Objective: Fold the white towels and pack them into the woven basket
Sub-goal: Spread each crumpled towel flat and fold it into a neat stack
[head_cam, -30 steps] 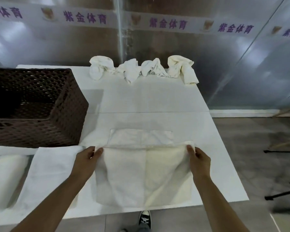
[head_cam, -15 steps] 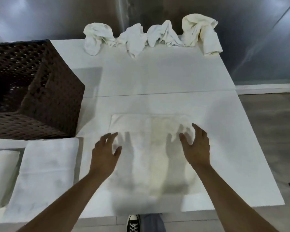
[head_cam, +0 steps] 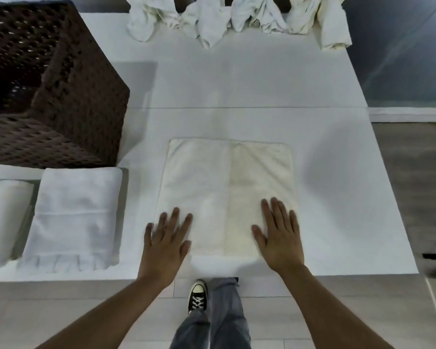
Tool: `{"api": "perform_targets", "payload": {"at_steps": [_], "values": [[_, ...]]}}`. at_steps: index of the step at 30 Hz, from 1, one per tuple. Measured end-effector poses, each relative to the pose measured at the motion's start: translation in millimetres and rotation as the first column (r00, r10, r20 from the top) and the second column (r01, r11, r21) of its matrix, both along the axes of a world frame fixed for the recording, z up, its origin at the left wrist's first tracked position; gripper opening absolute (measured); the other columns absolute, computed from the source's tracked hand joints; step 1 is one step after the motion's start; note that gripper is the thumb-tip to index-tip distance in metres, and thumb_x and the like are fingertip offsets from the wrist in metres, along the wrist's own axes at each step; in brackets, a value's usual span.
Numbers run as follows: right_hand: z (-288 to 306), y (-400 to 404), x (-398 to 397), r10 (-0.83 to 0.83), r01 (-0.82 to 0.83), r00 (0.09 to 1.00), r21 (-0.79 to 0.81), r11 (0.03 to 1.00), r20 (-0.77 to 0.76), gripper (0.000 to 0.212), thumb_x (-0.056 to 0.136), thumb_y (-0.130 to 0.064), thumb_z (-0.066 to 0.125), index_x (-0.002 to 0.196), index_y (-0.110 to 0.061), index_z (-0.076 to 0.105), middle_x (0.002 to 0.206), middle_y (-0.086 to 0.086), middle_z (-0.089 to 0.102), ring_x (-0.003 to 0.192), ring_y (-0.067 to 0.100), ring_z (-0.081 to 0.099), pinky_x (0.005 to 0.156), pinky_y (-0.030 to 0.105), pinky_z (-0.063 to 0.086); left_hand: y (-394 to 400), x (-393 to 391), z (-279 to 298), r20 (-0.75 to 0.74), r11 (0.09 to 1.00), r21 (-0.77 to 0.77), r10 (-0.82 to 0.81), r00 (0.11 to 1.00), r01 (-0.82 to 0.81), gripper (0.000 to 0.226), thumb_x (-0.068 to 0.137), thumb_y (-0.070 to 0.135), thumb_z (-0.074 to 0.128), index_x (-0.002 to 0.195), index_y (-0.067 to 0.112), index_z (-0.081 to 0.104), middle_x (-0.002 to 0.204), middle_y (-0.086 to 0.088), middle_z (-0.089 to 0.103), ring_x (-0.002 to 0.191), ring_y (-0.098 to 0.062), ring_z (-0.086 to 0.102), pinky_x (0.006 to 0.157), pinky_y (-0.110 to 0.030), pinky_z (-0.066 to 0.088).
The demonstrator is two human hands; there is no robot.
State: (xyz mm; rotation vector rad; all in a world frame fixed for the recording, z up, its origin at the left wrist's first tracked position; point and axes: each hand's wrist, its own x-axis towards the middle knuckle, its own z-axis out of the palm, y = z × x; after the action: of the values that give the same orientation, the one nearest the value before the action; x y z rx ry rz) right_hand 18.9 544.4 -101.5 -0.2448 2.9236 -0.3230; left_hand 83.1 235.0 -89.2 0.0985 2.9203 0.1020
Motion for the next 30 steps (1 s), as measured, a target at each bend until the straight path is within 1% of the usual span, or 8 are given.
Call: {"api": "perform_targets", "payload": {"at_steps": [4, 9, 13, 16, 19, 22, 25, 30], "values": [[11.0, 3.5, 23.4, -0.081, 0.079, 0.991, -0.025, 0.997, -0.111, 0.078, 0.101, -0.060, 0.039, 0.163, -0.021, 0.015, 0.170, 0.004, 0.017, 0.157, 0.023, 0.012, 0.126, 0.050, 0.010, 4.6, 7.8, 4.8, -0.053, 1.000, -0.027, -0.001, 0.999, 0.000, 0.058, 0.105, 0.032, 0.044, 0.159, 0.021, 0.027, 0.165, -0.015, 0.021, 0.150, -0.040, 0.026, 0.118, -0.060, 0.026], [7.9, 16.9, 97.0, 0.091, -0.091, 0.994, 0.007, 0.996, -0.066, 0.088, 0.095, -0.069, 0.047, 0.163, -0.022, 0.017, 0.170, 0.002, 0.013, 0.158, 0.019, 0.007, 0.125, 0.055, 0.012, -2.6, 44.8, -1.3, -0.034, 0.992, 0.048, -0.119, 0.992, 0.121, 0.051, 0.103, 0.026, 0.048, 0.152, 0.018, 0.037, 0.164, -0.010, 0.026, 0.150, -0.034, 0.028, 0.119, -0.054, 0.030], [1.2, 22.3, 131.3, 0.057, -0.054, 0.997, 0.057, 0.997, -0.046, 0.079, 0.096, -0.030, 0.062, 0.162, -0.023, 0.020, 0.170, 0.004, 0.017, 0.157, 0.019, 0.010, 0.126, 0.053, 0.014, -12.1, 74.0, -0.7, 0.031, 0.977, 0.013, -0.214, 0.976, 0.214, 0.068, 0.096, 0.036, 0.055, 0.158, 0.021, 0.030, 0.167, -0.006, 0.019, 0.153, -0.032, 0.021, 0.121, -0.055, 0.023], [2.7, 22.6, 152.6, -0.010, 0.010, 0.994, -0.001, 1.000, -0.105, 0.072, 0.091, -0.002, 0.061, 0.156, -0.021, 0.038, 0.160, 0.003, 0.040, 0.149, 0.021, 0.035, 0.122, 0.050, 0.024, -15.3, 92.9, 3.5, -0.015, 0.974, 0.005, -0.227, 0.974, 0.228, 0.080, 0.077, 0.003, 0.073, 0.149, 0.022, 0.045, 0.156, -0.009, 0.041, 0.138, -0.035, 0.044, 0.115, -0.060, 0.028], [6.2, 26.2, 160.1, -0.071, 0.058, 0.979, -0.074, 0.996, -0.193, 0.052, 0.097, -0.003, 0.050, 0.146, -0.018, 0.050, 0.144, 0.003, 0.057, 0.132, 0.023, 0.054, 0.114, 0.045, 0.033, -21.9, 99.7, 8.5, -0.071, 0.990, 0.059, -0.127, 0.989, 0.131, 0.086, 0.066, -0.020, 0.066, 0.139, 0.023, 0.052, 0.140, -0.008, 0.052, 0.119, -0.034, 0.054, 0.102, -0.052, 0.042], [7.2, 34.1, 160.9, -0.067, 0.053, 0.988, -0.104, 0.993, -0.142, 0.049, 0.098, -0.018, 0.056, 0.146, -0.019, 0.047, 0.150, 0.002, 0.051, 0.139, 0.021, 0.047, 0.116, 0.044, 0.031, -33.9, 103.3, 9.9, -0.083, 0.990, 0.124, -0.055, 0.995, 0.065, 0.079, 0.068, -0.019, 0.069, 0.135, 0.021, 0.056, 0.139, -0.006, 0.053, 0.117, -0.032, 0.053, 0.093, -0.046, 0.048], [5.7, 39.1, 164.6, 0.007, -0.007, 1.000, 0.013, 1.000, -0.021, 0.081, 0.087, -0.035, 0.073, 0.157, -0.023, 0.033, 0.163, -0.002, 0.031, 0.152, 0.016, 0.024, 0.125, 0.047, 0.016, -39.2, 103.3, 12.1, -0.096, 0.984, 0.165, -0.054, 0.994, 0.069, 0.070, 0.071, -0.012, 0.073, 0.132, 0.020, 0.058, 0.135, -0.007, 0.055, 0.114, -0.033, 0.055, 0.094, -0.047, 0.051], [-3.4, 32.8, 149.1, -0.063, 0.063, 0.977, -0.004, 0.998, -0.204, 0.067, 0.084, -0.008, 0.072, 0.146, -0.016, 0.048, 0.152, 0.005, 0.046, 0.141, 0.027, 0.040, 0.123, 0.054, 0.019, -35.8, 91.2, 11.4, -0.100, 0.982, 0.183, -0.027, 0.995, 0.045, 0.066, 0.071, -0.004, 0.076, 0.130, 0.020, 0.059, 0.132, -0.004, 0.054, 0.108, -0.031, 0.054, 0.094, -0.046, 0.049]]}}
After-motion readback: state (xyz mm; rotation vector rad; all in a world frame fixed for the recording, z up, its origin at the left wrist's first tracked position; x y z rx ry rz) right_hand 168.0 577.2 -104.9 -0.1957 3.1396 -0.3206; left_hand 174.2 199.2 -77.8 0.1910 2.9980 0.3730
